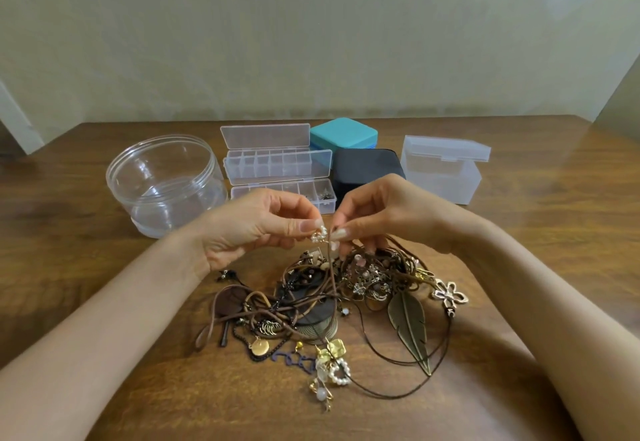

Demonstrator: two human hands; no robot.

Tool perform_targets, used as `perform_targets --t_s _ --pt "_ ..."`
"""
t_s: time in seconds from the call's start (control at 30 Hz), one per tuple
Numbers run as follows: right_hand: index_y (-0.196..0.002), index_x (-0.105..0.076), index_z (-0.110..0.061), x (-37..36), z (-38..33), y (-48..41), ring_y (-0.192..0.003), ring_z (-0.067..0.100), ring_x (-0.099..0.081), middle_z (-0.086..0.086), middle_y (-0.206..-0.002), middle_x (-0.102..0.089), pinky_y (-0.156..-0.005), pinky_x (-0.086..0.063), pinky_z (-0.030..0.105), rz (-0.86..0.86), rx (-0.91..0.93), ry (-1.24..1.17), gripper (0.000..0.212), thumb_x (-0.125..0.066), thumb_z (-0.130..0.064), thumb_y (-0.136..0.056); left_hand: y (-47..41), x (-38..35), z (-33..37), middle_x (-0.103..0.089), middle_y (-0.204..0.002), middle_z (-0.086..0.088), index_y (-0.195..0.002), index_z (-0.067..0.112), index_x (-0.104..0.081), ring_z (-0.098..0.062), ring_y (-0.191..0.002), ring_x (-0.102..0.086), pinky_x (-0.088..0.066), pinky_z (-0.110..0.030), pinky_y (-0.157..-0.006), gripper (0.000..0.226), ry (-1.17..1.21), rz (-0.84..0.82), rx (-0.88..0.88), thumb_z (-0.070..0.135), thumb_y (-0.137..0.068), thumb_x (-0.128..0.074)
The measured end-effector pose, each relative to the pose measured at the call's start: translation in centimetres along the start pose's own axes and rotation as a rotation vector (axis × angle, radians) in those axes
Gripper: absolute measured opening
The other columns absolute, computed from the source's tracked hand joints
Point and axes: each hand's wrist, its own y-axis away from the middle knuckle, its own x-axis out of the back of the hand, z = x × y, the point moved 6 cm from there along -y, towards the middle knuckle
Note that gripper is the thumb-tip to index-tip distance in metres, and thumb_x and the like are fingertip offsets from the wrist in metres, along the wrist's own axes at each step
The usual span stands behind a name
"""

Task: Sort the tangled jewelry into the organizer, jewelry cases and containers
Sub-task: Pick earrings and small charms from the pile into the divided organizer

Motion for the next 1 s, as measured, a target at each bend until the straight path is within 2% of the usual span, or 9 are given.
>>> perform_targets --t_s 0.1,0.2,0.33,0.43,0.53,0.6,0.7,0.87,1.0 --pt "-0.084 -0.071 -0.007 0.2 0.1 -0.3 -0.059 0.016 -0.054 0.008 -0.070 -0.068 -0.050 -0.041 0.016 0.074 0.030 -0.029 0.007 -0.068 -0.013 -0.083 0.0 -0.3 0.7 -0.063 -0.074 0.010 -0.067 0.028 -0.070 -0.006 -0.077 -0.058 -0.047 -0.020 -0.073 0.004 -0.162 0.015 -0.159 0.024 -0.067 -0.072" --pt "-0.085 -0.072 -0.005 -1.1 0.4 -0.8 -0.061 0.014 -0.055 0.009 -0.072 -0.067 -0.054 -0.044 0.018 0.061 0.055 0.044 0.006 -0.068 -0.010 -0.084 0.2 -0.9 1.9 -0.055 -0.081 0.018 -0.070 0.035 -0.069 -0.005 -0.081 -0.051 -0.043 -0.022 -0.076 0.010 -0.364 0.013 -0.385 0.033 -0.065 -0.078" --pt "-0.087 -0.074 -0.012 -2.6 0.4 -0.8 -0.068 0.008 -0.060 0.003 -0.084 -0.072 -0.065 -0.047 0.020 -0.067 0.093 0.200 0.008 -0.073 -0.015 -0.080 0.6 -0.6 3.0 -0.058 -0.082 0.019 -0.071 0.032 -0.066 0.000 -0.081 -0.054 -0.046 -0.018 -0.075 0.013 -0.174 0.050 -0.482 0.022 -0.071 -0.073" --pt "-0.084 -0.072 -0.016 -2.8 0.5 -0.5 -0.075 0.003 -0.059 -0.006 -0.085 -0.067 -0.068 -0.046 0.016 -0.148 0.089 0.312 0.006 -0.074 -0.014 -0.078 0.5 1.5 2.7 -0.064 -0.072 0.013 -0.077 0.018 -0.062 0.002 -0.071 -0.058 -0.047 -0.012 -0.065 0.005 -0.111 0.237 -0.382 0.016 -0.073 -0.065" --pt "-0.081 -0.070 -0.015 -2.5 0.8 -0.2 -0.073 -0.002 -0.060 -0.002 -0.085 -0.067 -0.067 -0.044 0.011 -0.195 0.039 0.336 0.007 -0.073 -0.008 -0.079 -0.1 3.0 1.0 -0.064 -0.072 0.008 -0.080 0.016 -0.063 0.006 -0.059 -0.057 -0.046 -0.011 -0.055 0.005 -0.360 0.310 -0.136 0.011 -0.079 -0.066" --pt "-0.081 -0.070 -0.012 -2.2 0.8 0.1 -0.072 -0.002 -0.060 0.000 -0.085 -0.069 -0.065 -0.044 0.010 -0.227 0.006 0.354 0.007 -0.072 -0.006 -0.079 -0.5 3.3 0.0 -0.066 -0.075 0.002 -0.079 0.015 -0.065 0.000 -0.062 -0.060 -0.047 -0.011 -0.057 0.004 -0.492 0.307 -0.029 0.013 -0.080 -0.068" --pt "-0.082 -0.071 -0.012 -1.6 0.8 0.4 -0.075 0.000 -0.061 0.000 -0.087 -0.069 -0.067 -0.044 0.010 -0.253 -0.026 0.374 0.006 -0.071 -0.006 -0.080 -0.8 3.4 -0.9 -0.066 -0.075 0.001 -0.076 0.017 -0.065 -0.007 -0.068 -0.061 -0.046 -0.018 -0.066 0.006 -0.582 0.328 0.023 0.017 -0.079 -0.070" --pt "-0.084 -0.073 -0.013 -1.0 0.6 0.5 -0.078 0.003 -0.063 -0.002 -0.087 -0.070 -0.071 -0.047 0.013 -0.214 -0.003 0.374 0.007 -0.072 -0.008 -0.079 -0.9 3.7 -1.4 -0.062 -0.072 0.006 -0.074 0.020 -0.061 -0.004 -0.066 -0.057 -0.042 -0.019 -0.063 0.010 -0.678 0.364 0.050 0.021 -0.079 -0.070" --pt "-0.081 -0.072 -0.015 -0.2 0.8 0.7 -0.073 0.000 -0.063 -0.001 -0.085 -0.069 -0.066 -0.045 0.010 -0.184 -0.036 0.401 0.009 -0.073 -0.006 -0.078 -0.9 3.8 -1.6 -0.062 -0.072 0.005 -0.074 0.021 -0.060 -0.005 -0.066 -0.056 -0.042 -0.020 -0.062 0.013 -0.700 0.389 0.054 0.022 -0.077 -0.073"
